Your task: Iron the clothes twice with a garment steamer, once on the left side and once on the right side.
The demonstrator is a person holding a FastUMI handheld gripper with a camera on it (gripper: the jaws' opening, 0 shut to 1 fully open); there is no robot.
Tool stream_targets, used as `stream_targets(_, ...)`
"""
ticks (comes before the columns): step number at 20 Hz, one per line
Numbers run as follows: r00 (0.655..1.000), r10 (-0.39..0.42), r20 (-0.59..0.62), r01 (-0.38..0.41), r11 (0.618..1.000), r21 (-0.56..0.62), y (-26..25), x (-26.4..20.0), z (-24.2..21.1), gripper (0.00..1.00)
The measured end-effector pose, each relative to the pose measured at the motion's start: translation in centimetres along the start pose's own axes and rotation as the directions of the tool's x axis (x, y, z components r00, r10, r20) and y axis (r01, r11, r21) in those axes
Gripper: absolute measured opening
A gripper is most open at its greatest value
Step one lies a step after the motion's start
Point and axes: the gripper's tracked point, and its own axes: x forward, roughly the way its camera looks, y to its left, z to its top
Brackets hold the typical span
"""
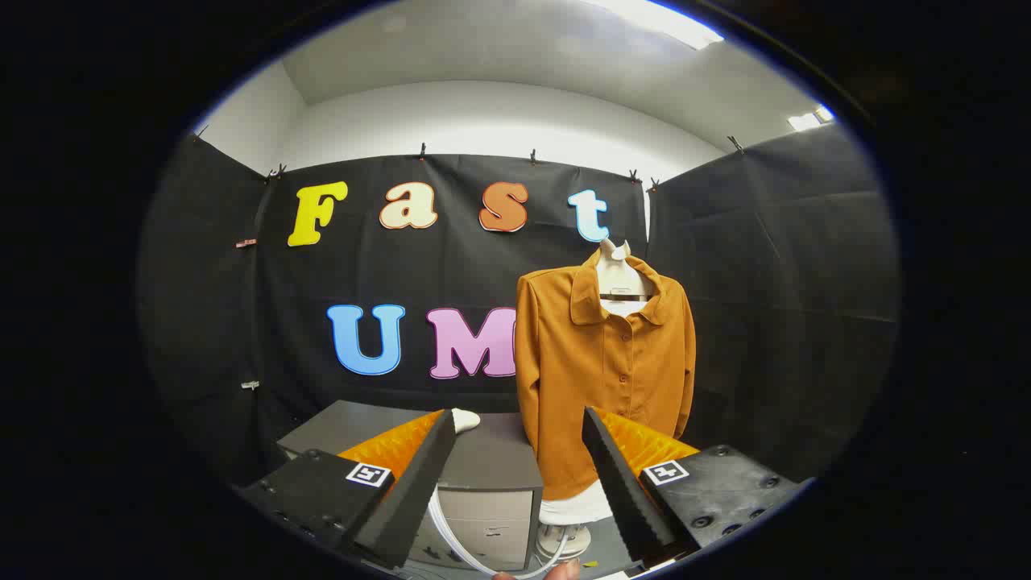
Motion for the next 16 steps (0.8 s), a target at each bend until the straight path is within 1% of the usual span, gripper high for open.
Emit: stream_targets(16,1.0,0.021,-0.01,-0.021,1.0,-0.012,1.6,-1.3,-0.4,0.97)
